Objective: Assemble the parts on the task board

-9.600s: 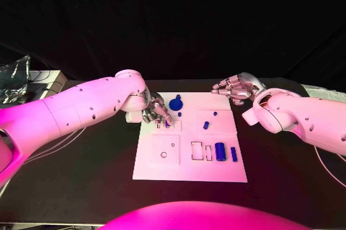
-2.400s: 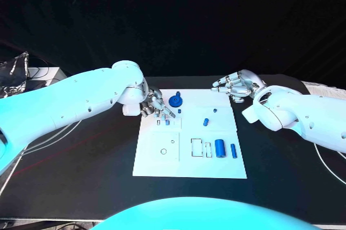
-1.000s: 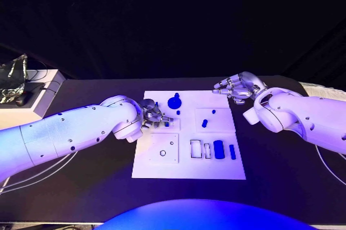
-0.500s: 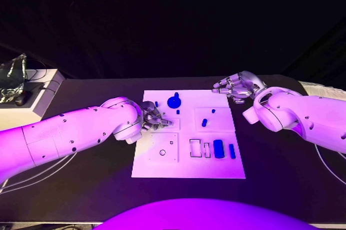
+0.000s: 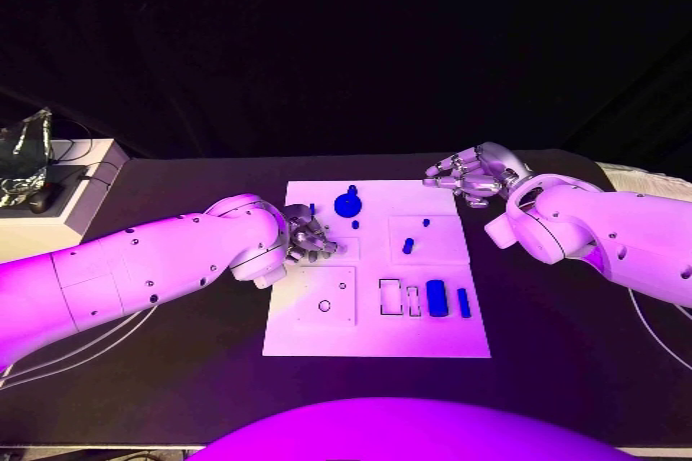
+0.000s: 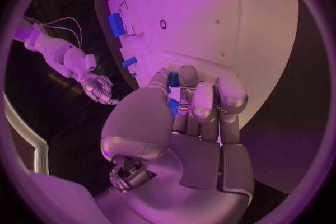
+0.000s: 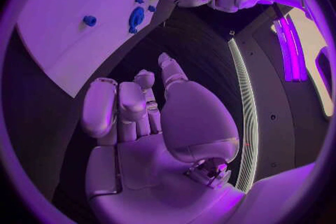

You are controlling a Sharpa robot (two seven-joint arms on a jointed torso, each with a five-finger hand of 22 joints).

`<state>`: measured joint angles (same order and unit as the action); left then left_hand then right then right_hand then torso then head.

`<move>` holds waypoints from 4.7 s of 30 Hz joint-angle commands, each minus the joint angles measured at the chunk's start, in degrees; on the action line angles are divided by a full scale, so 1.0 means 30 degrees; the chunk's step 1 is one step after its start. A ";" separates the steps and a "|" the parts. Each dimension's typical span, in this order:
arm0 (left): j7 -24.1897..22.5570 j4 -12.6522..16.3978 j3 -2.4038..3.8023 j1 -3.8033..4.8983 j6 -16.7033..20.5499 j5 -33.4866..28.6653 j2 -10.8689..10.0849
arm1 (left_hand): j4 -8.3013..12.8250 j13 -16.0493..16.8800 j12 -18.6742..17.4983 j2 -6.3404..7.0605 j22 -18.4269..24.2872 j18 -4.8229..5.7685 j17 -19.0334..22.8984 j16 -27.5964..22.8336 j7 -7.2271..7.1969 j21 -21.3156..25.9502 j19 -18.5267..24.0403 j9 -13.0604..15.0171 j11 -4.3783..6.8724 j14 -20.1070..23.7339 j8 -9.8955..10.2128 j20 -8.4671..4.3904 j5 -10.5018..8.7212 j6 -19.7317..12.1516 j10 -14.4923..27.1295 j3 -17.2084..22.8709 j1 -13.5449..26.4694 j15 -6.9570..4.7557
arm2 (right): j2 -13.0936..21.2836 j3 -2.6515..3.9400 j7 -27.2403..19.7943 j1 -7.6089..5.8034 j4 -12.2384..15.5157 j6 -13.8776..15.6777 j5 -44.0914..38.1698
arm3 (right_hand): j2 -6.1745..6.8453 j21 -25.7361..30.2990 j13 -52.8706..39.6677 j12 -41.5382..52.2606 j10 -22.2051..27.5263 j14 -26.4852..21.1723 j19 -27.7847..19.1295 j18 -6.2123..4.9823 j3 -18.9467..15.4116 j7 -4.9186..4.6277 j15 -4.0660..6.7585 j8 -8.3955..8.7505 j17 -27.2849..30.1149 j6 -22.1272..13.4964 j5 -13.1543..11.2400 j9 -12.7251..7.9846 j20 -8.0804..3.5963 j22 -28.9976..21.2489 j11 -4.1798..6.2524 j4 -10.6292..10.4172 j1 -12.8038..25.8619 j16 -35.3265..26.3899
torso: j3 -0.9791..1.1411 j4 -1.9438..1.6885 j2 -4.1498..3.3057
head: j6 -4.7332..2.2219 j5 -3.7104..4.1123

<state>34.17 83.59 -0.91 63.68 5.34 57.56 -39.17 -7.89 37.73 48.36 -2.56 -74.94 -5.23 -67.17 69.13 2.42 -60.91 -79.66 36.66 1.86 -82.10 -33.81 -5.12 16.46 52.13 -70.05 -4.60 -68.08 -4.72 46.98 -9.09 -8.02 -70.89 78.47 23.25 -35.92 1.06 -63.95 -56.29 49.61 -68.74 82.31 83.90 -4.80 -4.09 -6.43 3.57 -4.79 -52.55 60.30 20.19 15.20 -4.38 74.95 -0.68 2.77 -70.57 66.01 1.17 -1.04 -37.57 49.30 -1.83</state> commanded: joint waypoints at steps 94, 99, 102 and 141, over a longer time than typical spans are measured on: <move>-0.4418 -0.0087 0.1692 -0.0405 -0.6552 -0.3860 -0.1761 | 0.4828 -0.0374 -0.0403 0.1155 -0.1897 0.0278 0.0163 -0.0310 -0.0003 0.0555 0.0376 0.0411 0.0125 0.0212 -0.0136 0.0006 -0.0117 -0.0766 0.0025 1.3519 0.2056 -0.0024 | 0.0082 0.0008 -0.0101 0.0187 -0.0013 -0.0423 -0.0349 | -0.0118 0.0001 -0.0012 -0.0080 0.0035 0.0040 0.1474 -0.0037 0.0051 -0.0074 0.0094 0.0108 -0.0013 0.0059 0.0127 -0.0060 -0.0085 0.2947 0.0140 0.0250 -0.0164 -0.0105 | 0.0021 0.0004 0.0015 | 0.0087 0.0011; -0.5092 -0.0526 0.1810 -0.0403 -0.7570 -0.4185 -0.1854 | 0.4877 -0.0419 -0.0457 0.1017 -0.1847 0.0254 0.0285 -0.0465 -0.0005 0.0758 0.0513 0.0383 0.0100 0.0366 -0.0045 -0.0008 -0.0116 -0.0762 0.0147 1.3468 0.2059 -0.0020 | 0.0084 0.0008 -0.0137 0.0187 0.0055 -0.0400 -0.0551 | -0.0117 0.0017 -0.0001 -0.0095 0.0042 0.0042 0.1473 -0.0040 0.0068 -0.0078 0.0094 0.0112 -0.0026 0.0055 0.0120 -0.0064 -0.0085 0.2943 0.0141 0.0286 -0.0206 -0.0097 | 0.0006 -0.0004 0.0009 | 0.0079 0.0026; -0.5211 -0.0766 0.1837 -0.0401 -0.7785 -0.4284 -0.1865 | 0.5035 -0.0439 -0.0430 0.0922 -0.1833 0.0291 0.0308 -0.0487 -0.0018 0.0806 0.0534 0.0401 0.0114 0.0391 0.0019 -0.0067 -0.0110 -0.0729 0.0185 1.3493 0.2236 -0.0043 | 0.0080 0.0008 -0.0151 0.0187 0.0091 -0.0399 -0.0660 | -0.0117 0.0017 -0.0001 -0.0095 0.0042 0.0042 0.1473 -0.0040 0.0068 -0.0078 0.0094 0.0112 -0.0026 0.0055 0.0120 -0.0064 -0.0085 0.2943 0.0141 0.0286 -0.0206 -0.0097 | 0.0008 -0.0003 0.0010 | 0.0062 0.0023; -0.0098 -0.4907 0.0931 0.2042 -1.2316 -0.3839 0.1564 | 0.6396 -0.0512 -0.0182 -0.0311 -0.1912 0.0439 -0.0128 -0.0169 -0.0209 0.0620 0.0405 0.3115 0.0240 0.0155 0.1042 -0.0137 0.0009 0.0007 0.0060 1.5878 0.6249 -0.0075 | -0.0029 0.0008 -0.0126 0.0187 0.0120 -0.0401 -0.0861 | -0.0132 -0.0033 0.0009 -0.0121 0.0043 0.0039 0.1474 -0.0025 0.0187 -0.0078 0.0104 0.0124 -0.0026 0.0104 0.0473 -0.0108 -0.0092 0.2959 0.0153 0.0543 -0.0345 -0.0107 | 0.0005 0.0001 0.0009 | 0.0175 -0.0007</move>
<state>31.84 69.04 1.94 69.47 -27.07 45.81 -34.78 2.57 36.23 47.64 -3.12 -74.91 -4.32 -67.51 68.36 3.28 -58.86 -78.41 45.83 2.68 -81.36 -30.89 -5.33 16.20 50.48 -69.63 34.69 -49.62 -5.00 46.96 -9.09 -7.92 -70.36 78.78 22.69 -37.95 0.60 -63.95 -56.29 49.61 -68.55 82.31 83.89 -4.81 -3.52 -6.34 3.57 -4.79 -52.55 60.36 21.30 14.97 -4.38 74.91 -0.49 3.96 -71.03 66.01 1.20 -1.05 -37.52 49.82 -1.79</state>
